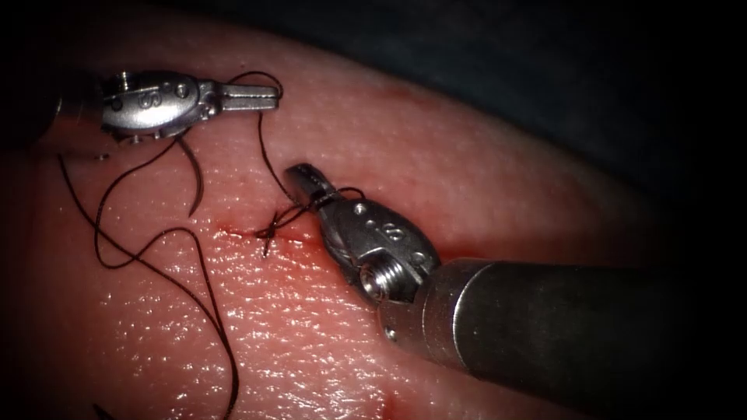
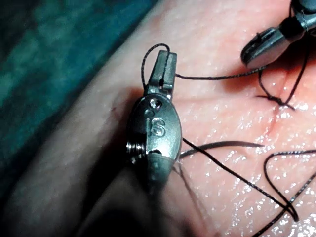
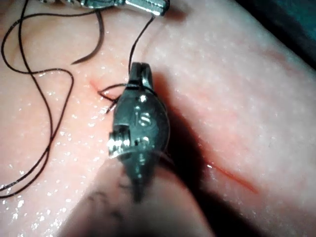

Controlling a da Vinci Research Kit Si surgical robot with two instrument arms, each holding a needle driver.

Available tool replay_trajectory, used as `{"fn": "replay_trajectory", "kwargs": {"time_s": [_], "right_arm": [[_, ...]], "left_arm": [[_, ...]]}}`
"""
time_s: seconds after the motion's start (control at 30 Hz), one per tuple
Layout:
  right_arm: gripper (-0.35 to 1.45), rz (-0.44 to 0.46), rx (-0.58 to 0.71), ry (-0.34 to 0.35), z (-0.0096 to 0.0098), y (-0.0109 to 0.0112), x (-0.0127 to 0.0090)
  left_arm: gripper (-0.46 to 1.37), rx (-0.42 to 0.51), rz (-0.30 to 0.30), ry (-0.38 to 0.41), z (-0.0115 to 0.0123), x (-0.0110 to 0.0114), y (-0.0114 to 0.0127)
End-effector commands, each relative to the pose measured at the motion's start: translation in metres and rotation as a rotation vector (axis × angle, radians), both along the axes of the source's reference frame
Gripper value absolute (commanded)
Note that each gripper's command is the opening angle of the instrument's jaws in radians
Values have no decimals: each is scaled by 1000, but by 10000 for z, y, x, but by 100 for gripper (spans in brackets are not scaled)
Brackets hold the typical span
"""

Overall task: Wound Closure
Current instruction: Tension the knot by moving the right arm down and the left arm up.

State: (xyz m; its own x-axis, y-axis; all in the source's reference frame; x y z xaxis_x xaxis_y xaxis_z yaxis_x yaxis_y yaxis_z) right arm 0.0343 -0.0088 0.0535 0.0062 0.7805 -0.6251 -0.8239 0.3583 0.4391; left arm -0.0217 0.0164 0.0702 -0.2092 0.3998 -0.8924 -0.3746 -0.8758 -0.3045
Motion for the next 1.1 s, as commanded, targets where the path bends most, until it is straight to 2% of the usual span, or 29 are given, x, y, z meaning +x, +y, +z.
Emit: {"fn": "replay_trajectory", "kwargs": {"time_s": [0.03, 0.27, 0.37, 0.87, 1.1], "right_arm": [[-35, -3, 0, 3, -2, -2, 0], [-35, -20, -7, 19, -8, -16, 3], [-35, -28, -13, 26, -8, -23, 3], [-35, -75, 1, 28, -9, -49, 9], [-35, -115, -1, 44, -13, -65, 16]], "left_arm": [[-35, -11, -4, 3, 0, -1, 5], [-35, -29, -29, -4, 0, -10, 30], [-35, -52, -57, -15, 3, -12, 44], [-35, -91, -197, -52, 15, -2, 103], [-35, -111, -224, -48, 18, -2, 123]]}}
